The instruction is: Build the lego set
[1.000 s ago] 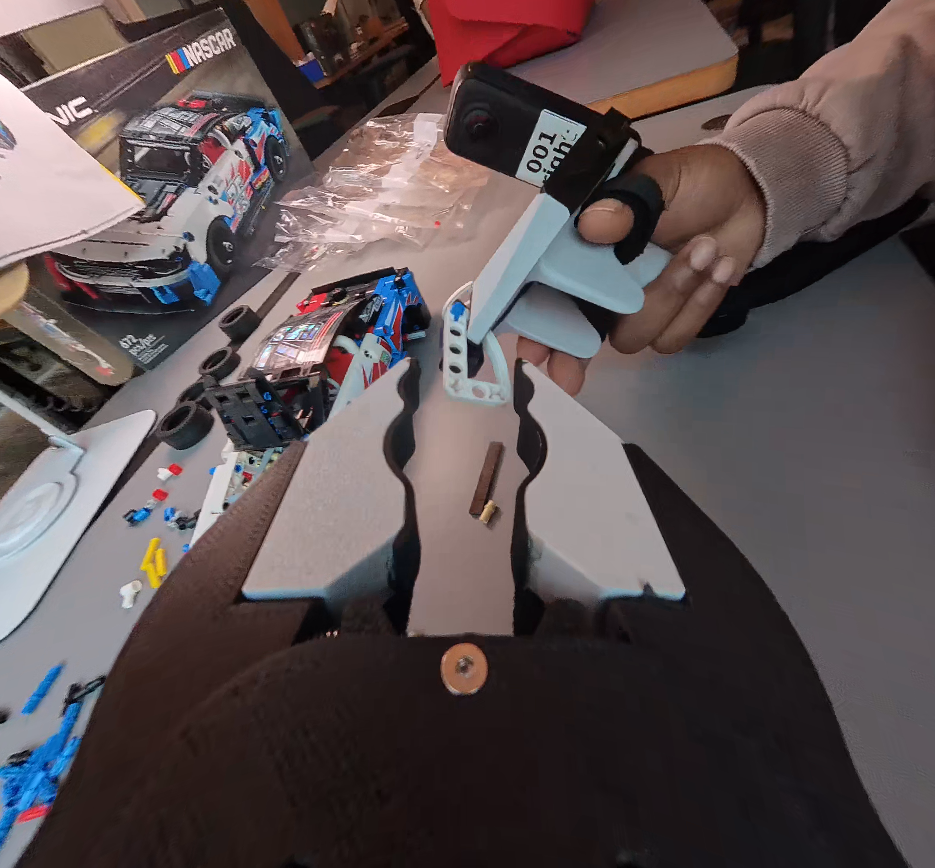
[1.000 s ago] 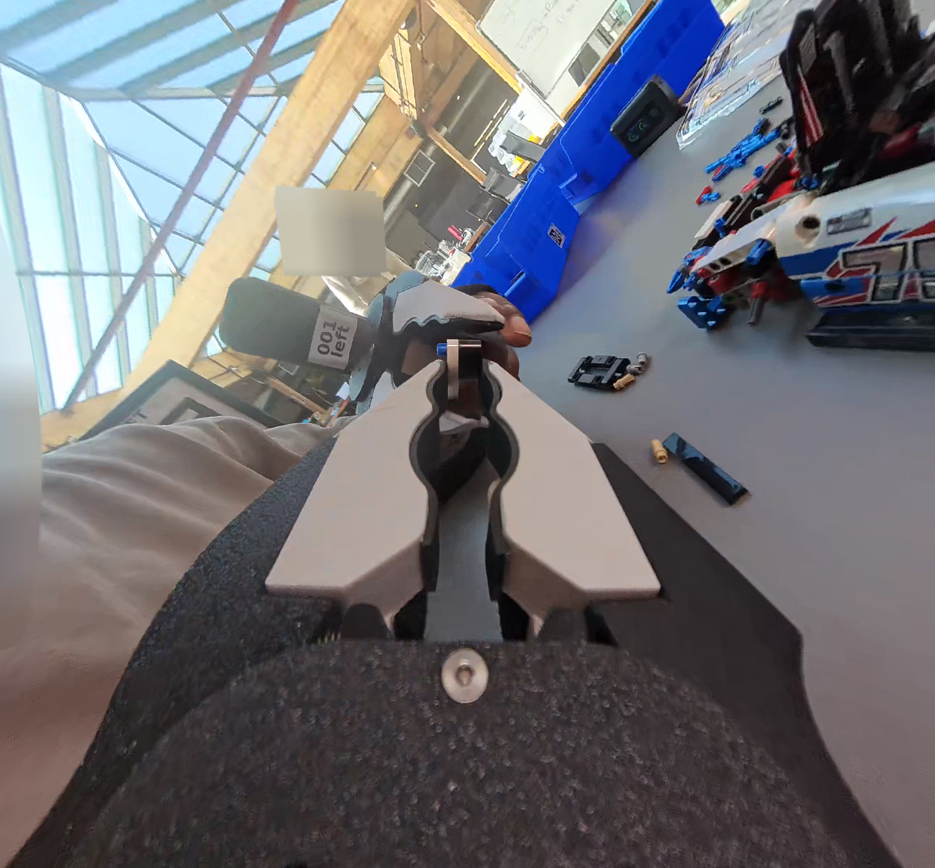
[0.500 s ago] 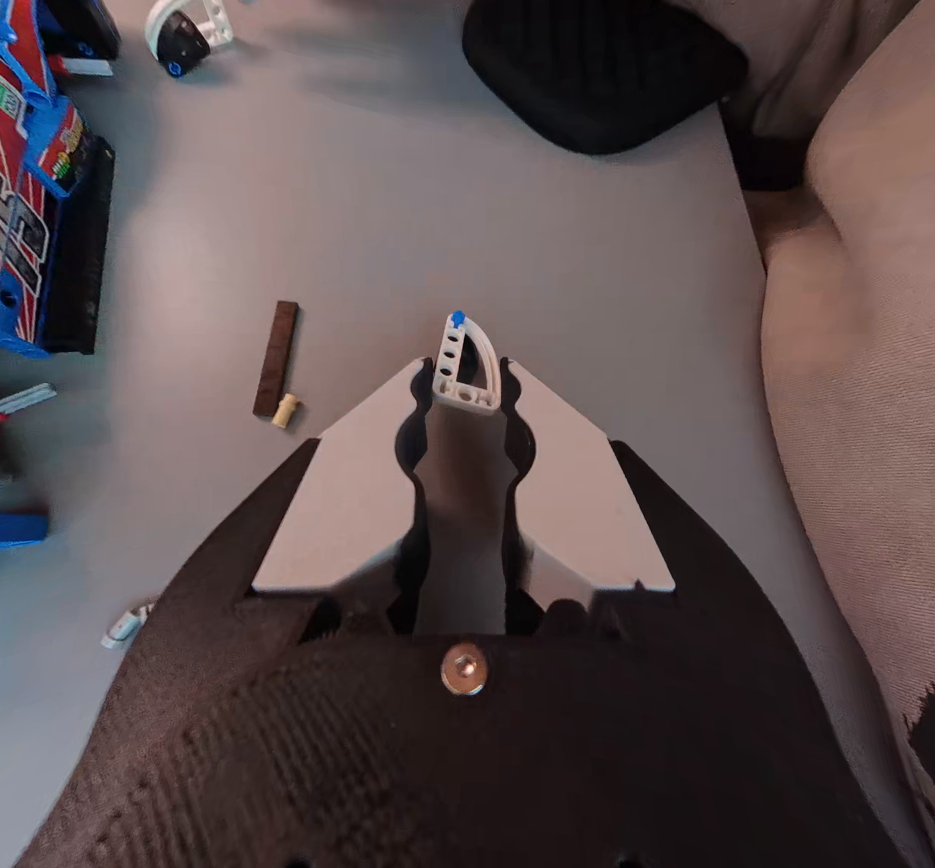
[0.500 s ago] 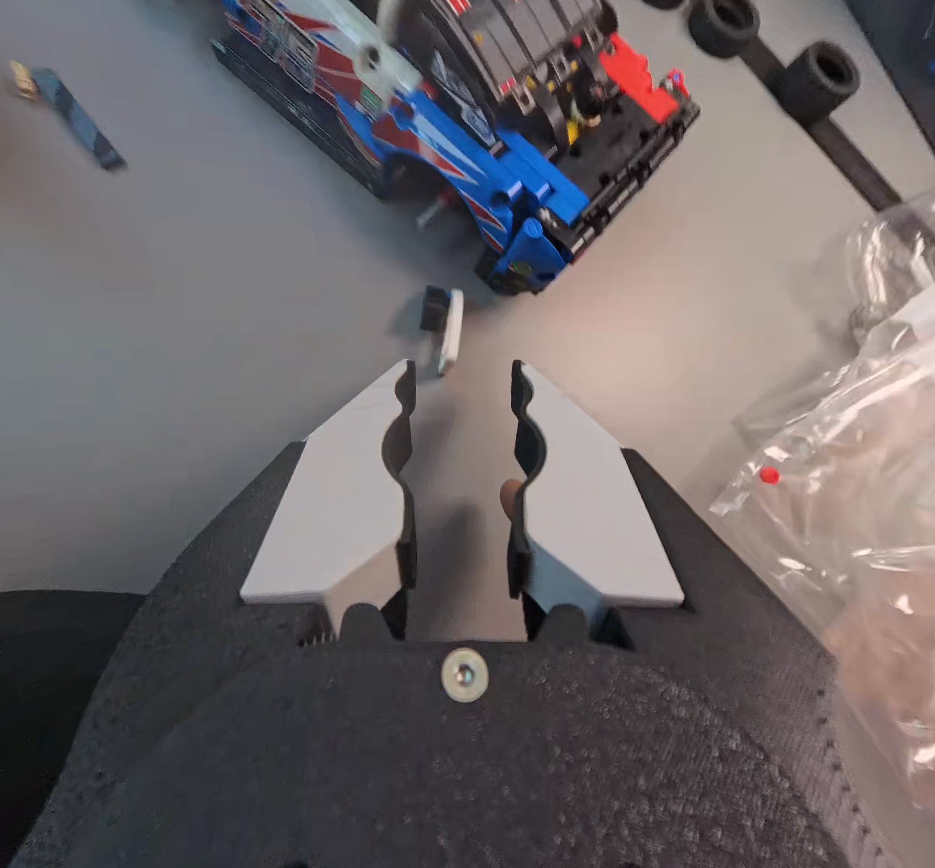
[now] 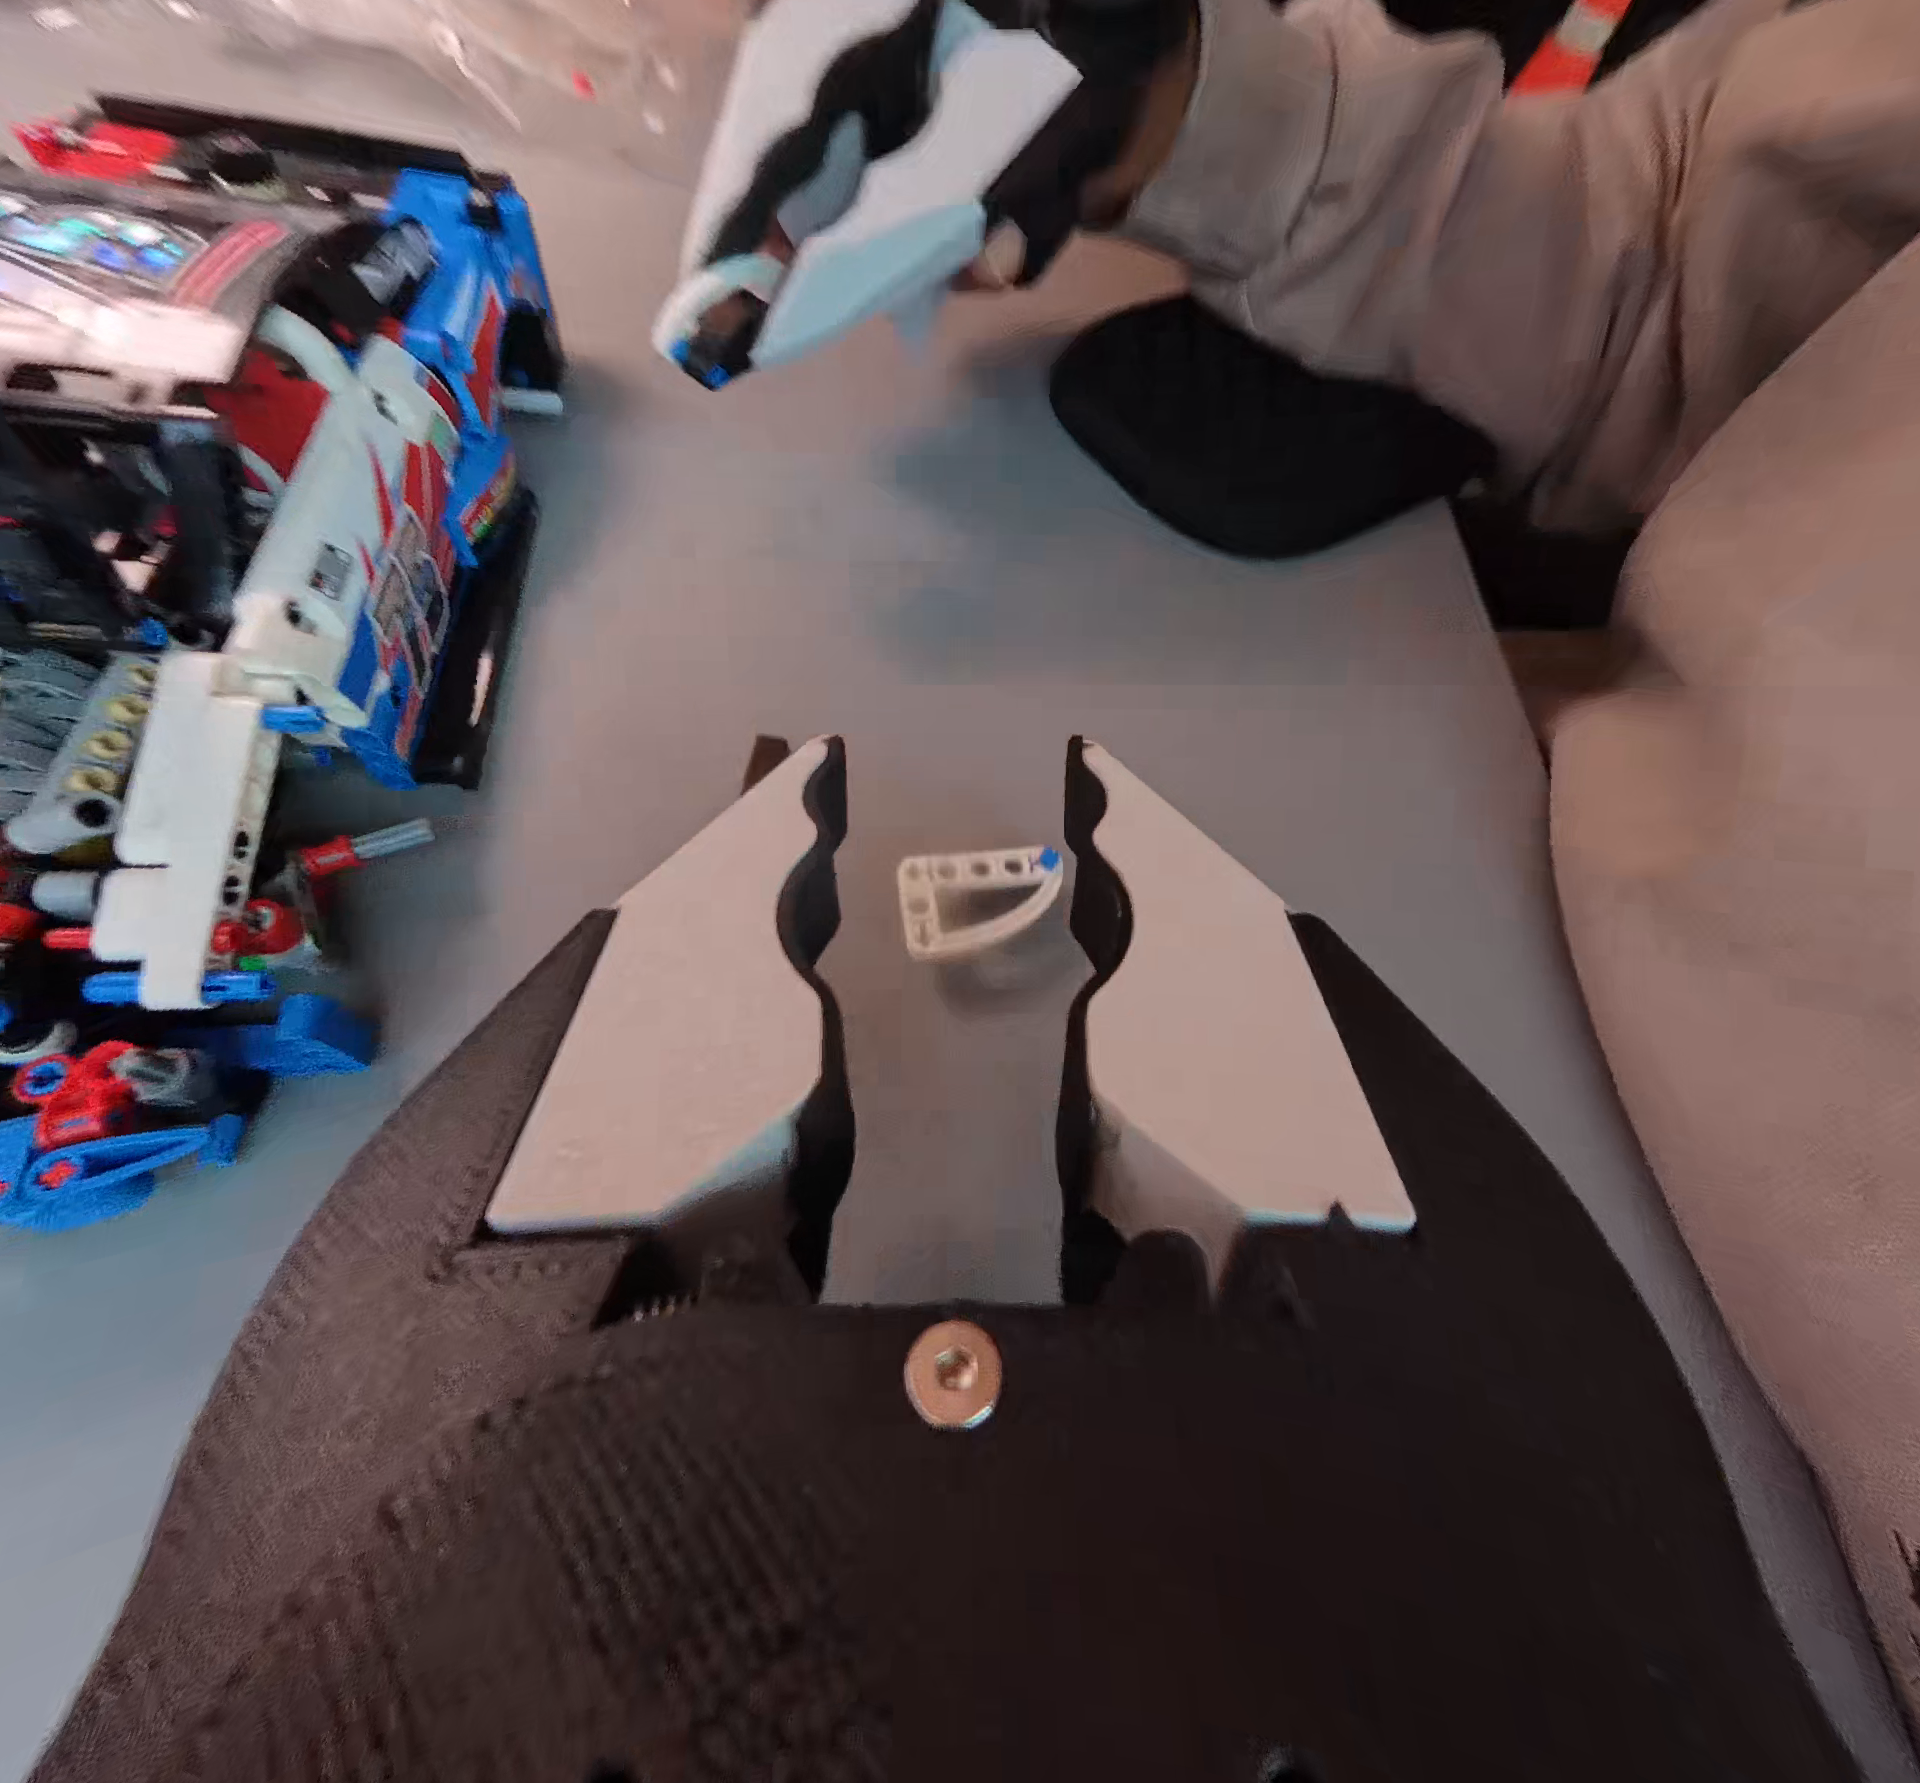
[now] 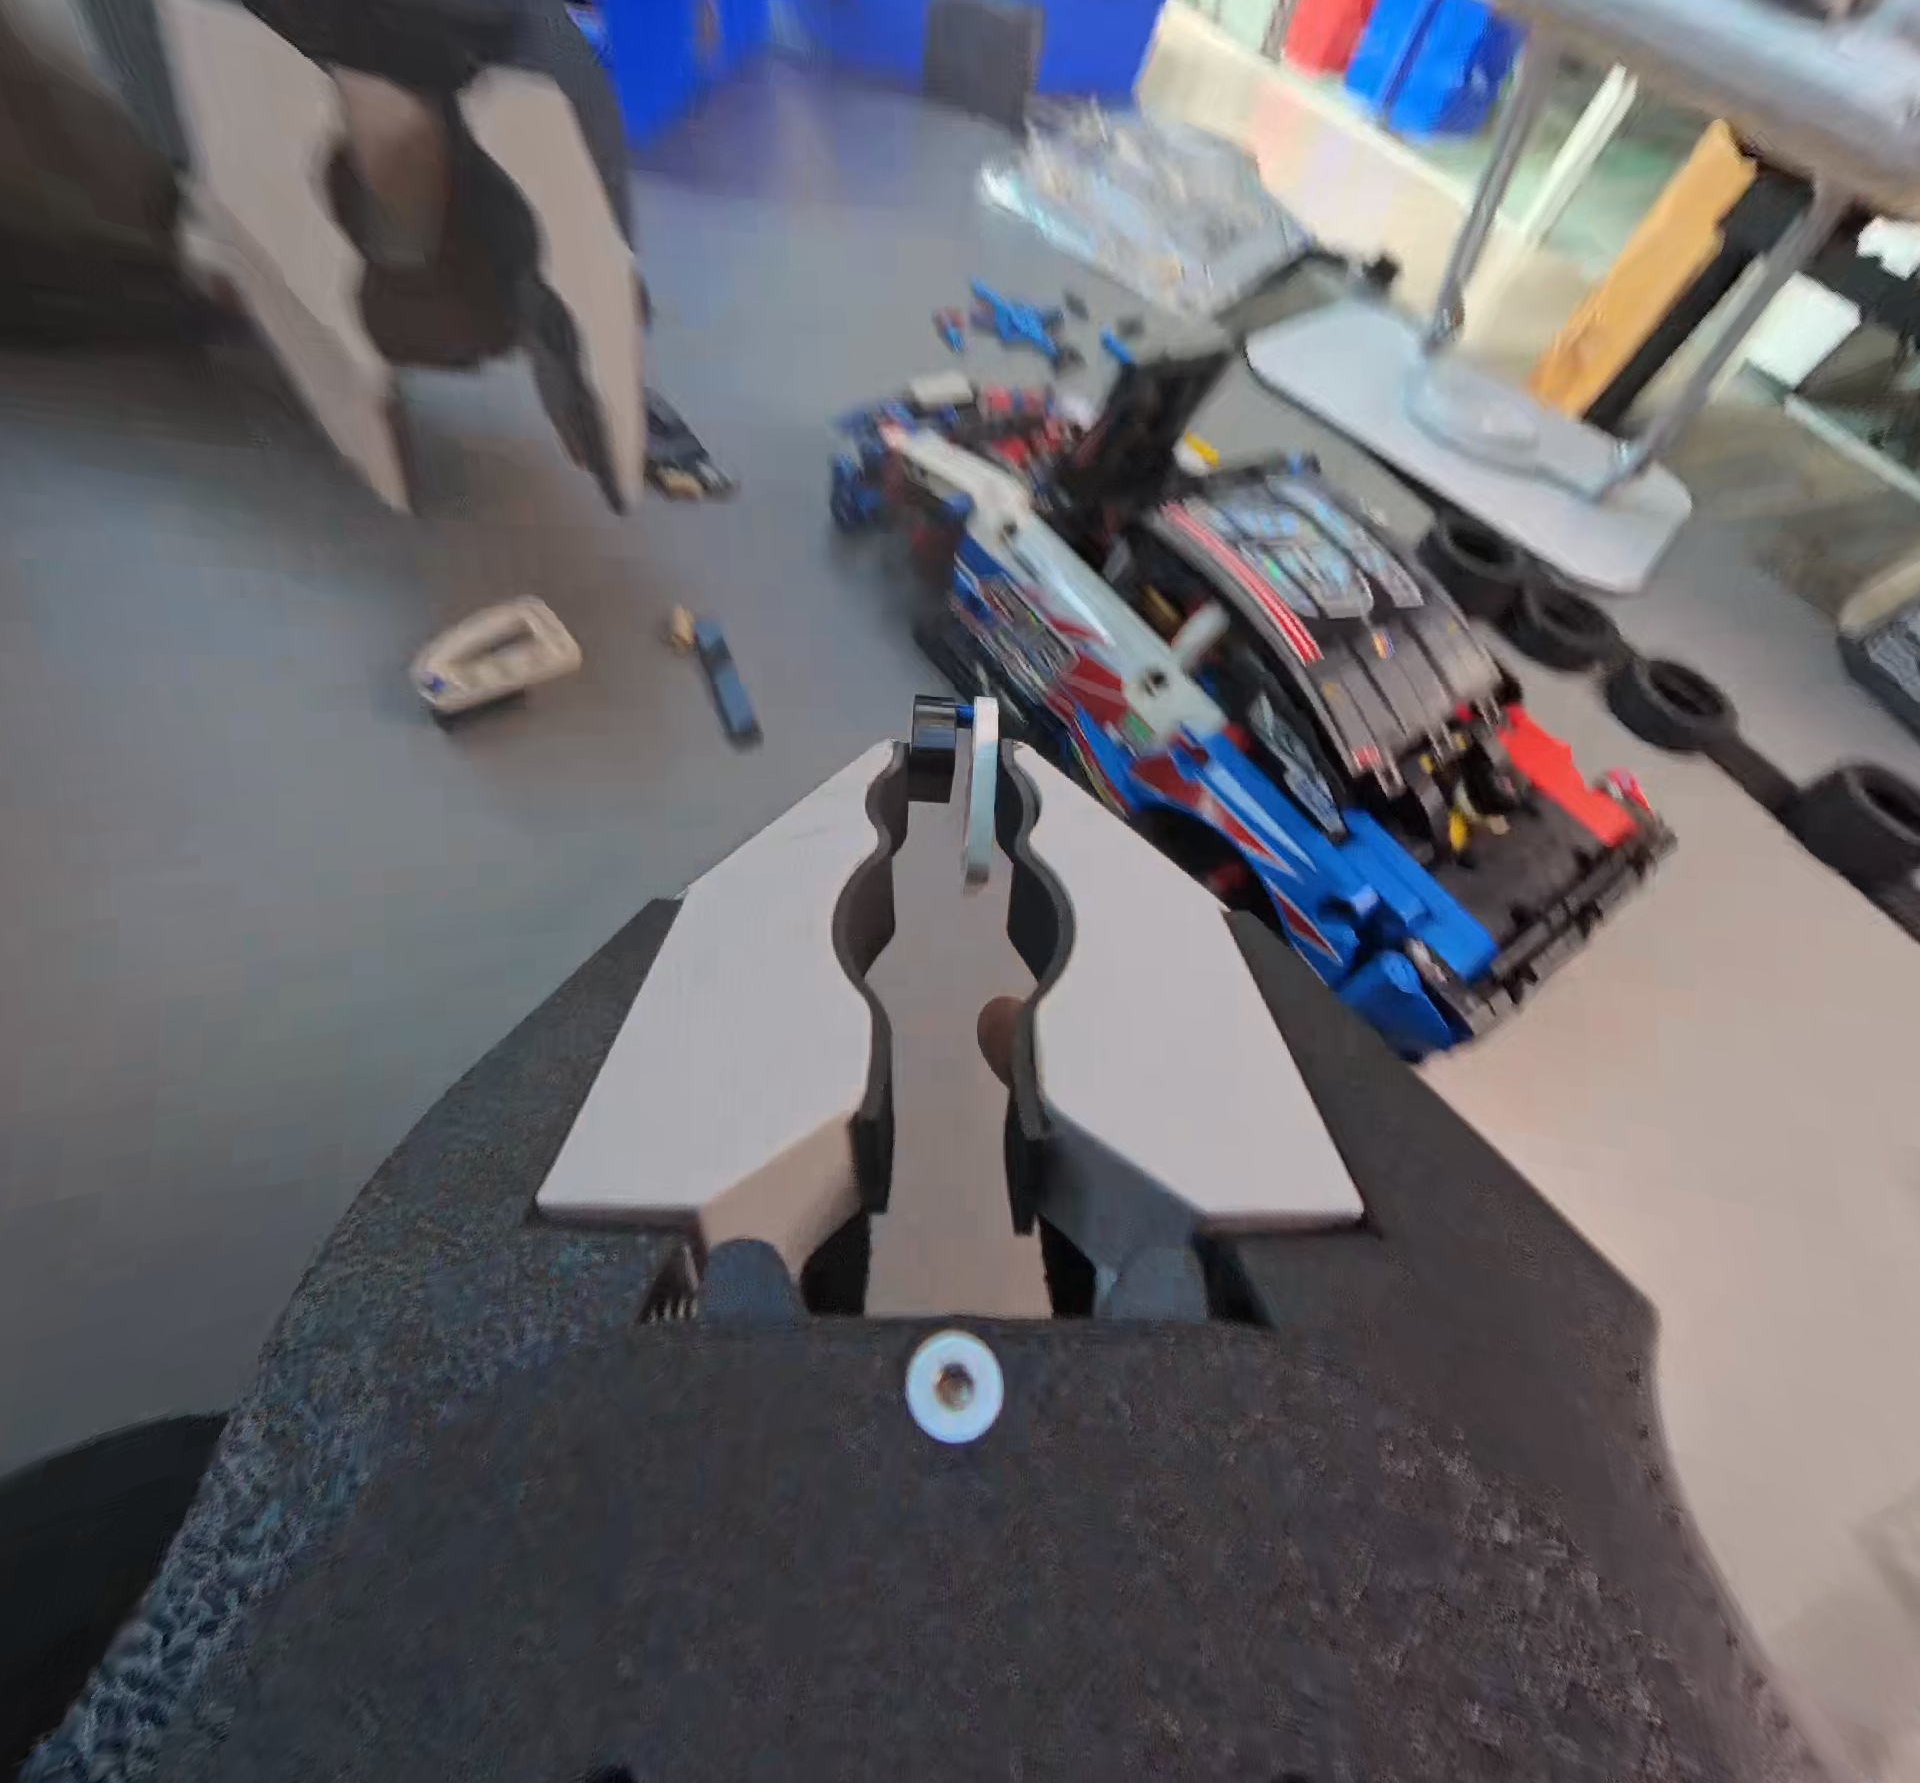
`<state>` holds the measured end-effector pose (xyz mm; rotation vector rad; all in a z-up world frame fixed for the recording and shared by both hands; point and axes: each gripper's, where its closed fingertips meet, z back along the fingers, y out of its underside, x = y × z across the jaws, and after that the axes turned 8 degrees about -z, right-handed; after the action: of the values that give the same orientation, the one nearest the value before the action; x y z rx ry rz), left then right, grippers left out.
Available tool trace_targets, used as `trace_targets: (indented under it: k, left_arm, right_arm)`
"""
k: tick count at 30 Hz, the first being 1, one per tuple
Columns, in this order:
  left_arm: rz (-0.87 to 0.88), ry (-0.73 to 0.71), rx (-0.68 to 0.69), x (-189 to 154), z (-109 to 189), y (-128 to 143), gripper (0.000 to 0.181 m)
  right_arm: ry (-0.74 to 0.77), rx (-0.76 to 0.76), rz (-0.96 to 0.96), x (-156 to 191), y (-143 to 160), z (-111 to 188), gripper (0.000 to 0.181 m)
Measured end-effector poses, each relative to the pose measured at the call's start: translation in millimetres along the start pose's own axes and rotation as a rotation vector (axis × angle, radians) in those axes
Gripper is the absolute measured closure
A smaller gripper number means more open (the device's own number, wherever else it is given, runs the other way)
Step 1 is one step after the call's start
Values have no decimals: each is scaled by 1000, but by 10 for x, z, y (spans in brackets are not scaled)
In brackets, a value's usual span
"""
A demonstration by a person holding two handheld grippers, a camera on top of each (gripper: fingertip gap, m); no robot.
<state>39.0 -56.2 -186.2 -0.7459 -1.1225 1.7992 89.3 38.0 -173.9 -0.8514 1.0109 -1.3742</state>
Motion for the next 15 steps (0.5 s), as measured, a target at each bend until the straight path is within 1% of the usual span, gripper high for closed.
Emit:
trace_targets:
  k: [1,3,4,7,9,12,15]
  left_arm:
    - [11,-17,-56,39,39,-94,145]
    - [-1,-39,-144,49,93,-250,147]
    - [-22,-50,-177,34,118,-319,148]
    - [-125,-45,-236,-95,193,-475,151]
    - [-178,-25,-238,-183,219,-508,155]
    - [-199,14,-220,-266,211,-488,165]
    - [-209,53,-223,-328,204,-476,167]
  right_arm:
    - [-68,-95,-2,194,-190,-6,168]
    - [-199,-231,-2,578,-482,-22,168]
    - [-251,-264,3,740,-567,-45,168]
    - [-325,-275,47,1025,-633,-142,168]
    - [-367,-273,40,1123,-634,-168,168]
    - [-385,-283,39,1172,-628,-168,169]
    - [-428,-284,28,1213,-616,-134,169]
